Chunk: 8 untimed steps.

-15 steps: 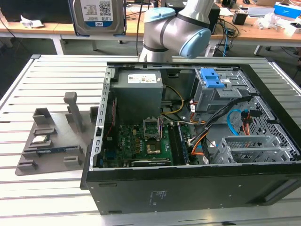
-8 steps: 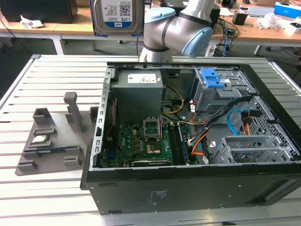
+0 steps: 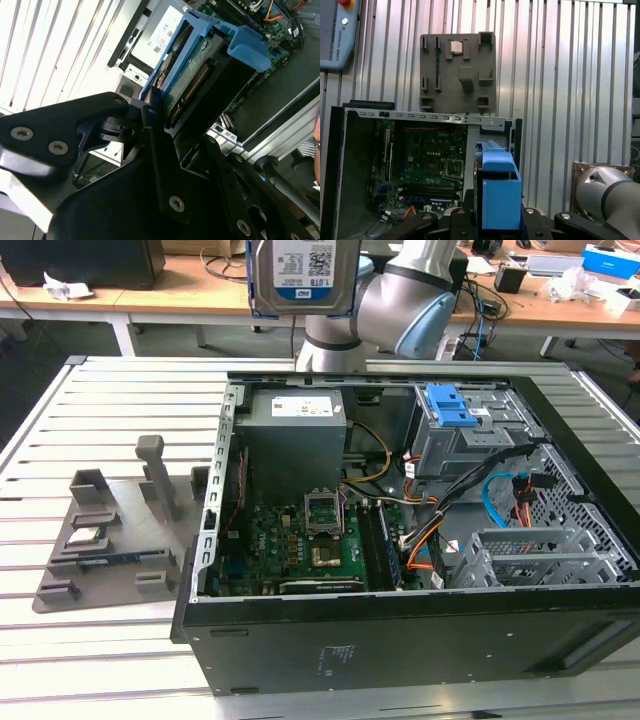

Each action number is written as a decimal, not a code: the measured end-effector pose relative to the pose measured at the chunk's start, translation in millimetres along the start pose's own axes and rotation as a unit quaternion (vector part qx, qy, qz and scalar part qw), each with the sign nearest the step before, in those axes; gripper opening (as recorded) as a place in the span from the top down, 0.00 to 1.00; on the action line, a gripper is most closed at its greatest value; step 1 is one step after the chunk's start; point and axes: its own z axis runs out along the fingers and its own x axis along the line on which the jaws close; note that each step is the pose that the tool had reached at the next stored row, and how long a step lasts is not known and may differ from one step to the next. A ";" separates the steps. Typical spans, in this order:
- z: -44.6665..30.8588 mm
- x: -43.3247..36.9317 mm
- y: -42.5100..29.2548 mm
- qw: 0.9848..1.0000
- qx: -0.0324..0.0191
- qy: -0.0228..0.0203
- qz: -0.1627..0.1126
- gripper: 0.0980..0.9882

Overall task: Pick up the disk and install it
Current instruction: 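Pick up the disk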

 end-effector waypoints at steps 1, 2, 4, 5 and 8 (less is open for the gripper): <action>-0.2 0.3 -3.9 1.000 0.000 0.000 0.000 0.70; -0.5 0.6 -10.3 1.000 0.000 0.000 0.000 0.70; -1.1 1.3 -21.1 1.000 0.000 0.000 0.000 0.70; -1.6 1.9 -31.3 1.000 0.000 0.000 0.000 0.70; -2.8 3.4 -54.7 1.000 -0.001 0.000 0.000 0.70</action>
